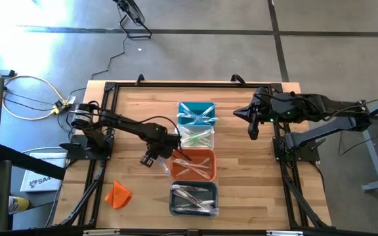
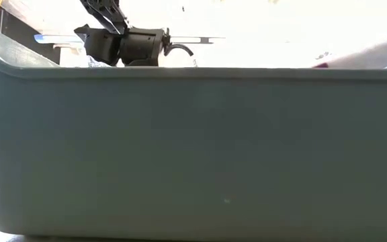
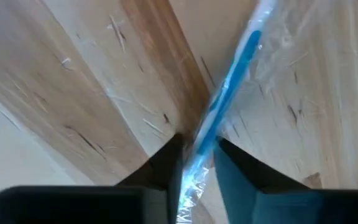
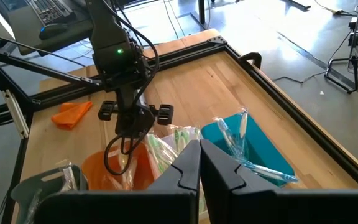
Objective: Pick & Place Toothbrushes
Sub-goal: Put the blue toothbrush into the blue bin
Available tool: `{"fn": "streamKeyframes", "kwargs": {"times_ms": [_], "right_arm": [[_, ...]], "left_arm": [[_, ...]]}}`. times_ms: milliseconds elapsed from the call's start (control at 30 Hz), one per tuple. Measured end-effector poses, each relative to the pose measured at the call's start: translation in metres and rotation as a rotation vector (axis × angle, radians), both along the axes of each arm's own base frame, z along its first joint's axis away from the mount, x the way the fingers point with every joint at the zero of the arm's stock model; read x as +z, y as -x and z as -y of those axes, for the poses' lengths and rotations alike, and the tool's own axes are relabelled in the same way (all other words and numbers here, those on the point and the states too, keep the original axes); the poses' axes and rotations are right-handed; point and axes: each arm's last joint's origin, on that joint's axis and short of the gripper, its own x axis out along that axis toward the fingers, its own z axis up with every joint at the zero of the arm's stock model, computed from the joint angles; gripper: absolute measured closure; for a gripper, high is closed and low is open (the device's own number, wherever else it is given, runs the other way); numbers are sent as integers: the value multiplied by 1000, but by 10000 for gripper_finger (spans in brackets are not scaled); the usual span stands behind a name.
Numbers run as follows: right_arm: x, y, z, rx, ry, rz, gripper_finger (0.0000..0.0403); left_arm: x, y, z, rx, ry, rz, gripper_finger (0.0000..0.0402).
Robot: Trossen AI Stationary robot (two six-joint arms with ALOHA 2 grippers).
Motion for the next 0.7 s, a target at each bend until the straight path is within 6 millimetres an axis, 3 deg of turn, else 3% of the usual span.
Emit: {"fn": "streamKeyframes", "kwargs": {"times_ms": [267, 700], "right_arm": [[0, 0, 0, 0, 1, -2, 400], [-1, 0, 0, 1, 4, -7, 400]], "left_arm": [[-1, 11, 0, 2, 10, -114, 388], [-8, 47, -2, 3, -7, -407, 387]]}}
